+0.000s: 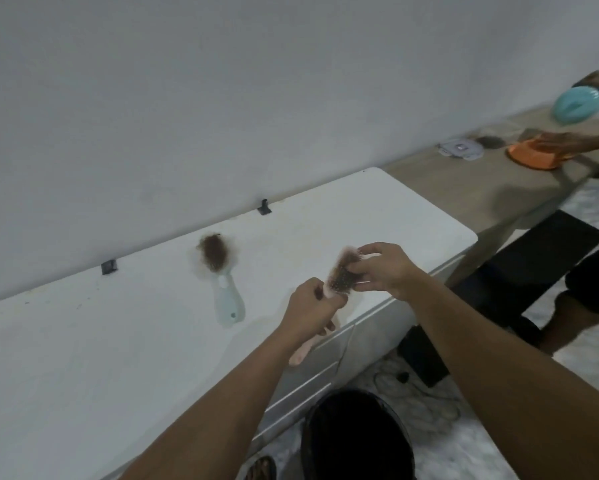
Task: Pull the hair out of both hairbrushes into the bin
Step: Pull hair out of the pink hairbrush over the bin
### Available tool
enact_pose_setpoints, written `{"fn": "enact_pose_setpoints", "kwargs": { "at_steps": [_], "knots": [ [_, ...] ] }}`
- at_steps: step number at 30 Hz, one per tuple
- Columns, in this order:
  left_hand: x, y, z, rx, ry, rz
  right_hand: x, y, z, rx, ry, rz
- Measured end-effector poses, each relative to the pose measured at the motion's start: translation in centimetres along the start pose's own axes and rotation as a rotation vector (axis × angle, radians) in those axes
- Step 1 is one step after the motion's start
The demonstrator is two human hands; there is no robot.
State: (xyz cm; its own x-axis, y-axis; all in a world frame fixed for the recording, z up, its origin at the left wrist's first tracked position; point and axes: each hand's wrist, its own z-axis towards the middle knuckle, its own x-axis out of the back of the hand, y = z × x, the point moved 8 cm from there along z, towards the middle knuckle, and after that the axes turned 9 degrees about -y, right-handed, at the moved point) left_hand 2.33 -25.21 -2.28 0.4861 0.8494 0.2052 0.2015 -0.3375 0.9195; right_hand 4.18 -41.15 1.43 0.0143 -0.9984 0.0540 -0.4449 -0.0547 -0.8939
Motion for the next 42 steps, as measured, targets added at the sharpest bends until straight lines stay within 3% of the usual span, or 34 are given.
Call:
{"fn": "enact_pose_setpoints", "kwargs": {
  "at_steps": [11,19,30,42],
  "knots": [
    [-10.1,-1.4,1.9,-0.065,-0.149,0.001,8.6,7.5,-3.7,0.07,0.265,0.076],
    [-17.6,-10.0,3.5,-0.09,-0.215,0.029,12.4,19.4,-4.7,0.052,0.396,0.121],
    [-21.3,-25.0,1.1,-0.04,-0.268,0.123,8.0,36.2,-6.1,0.008,0.551,0.184],
    [-19.6,-32.4,-5.8,0.014,-0.357,-0.04,-1.2,40.2,-11.7,0.077,0.406,-0.002]
  ]
}}
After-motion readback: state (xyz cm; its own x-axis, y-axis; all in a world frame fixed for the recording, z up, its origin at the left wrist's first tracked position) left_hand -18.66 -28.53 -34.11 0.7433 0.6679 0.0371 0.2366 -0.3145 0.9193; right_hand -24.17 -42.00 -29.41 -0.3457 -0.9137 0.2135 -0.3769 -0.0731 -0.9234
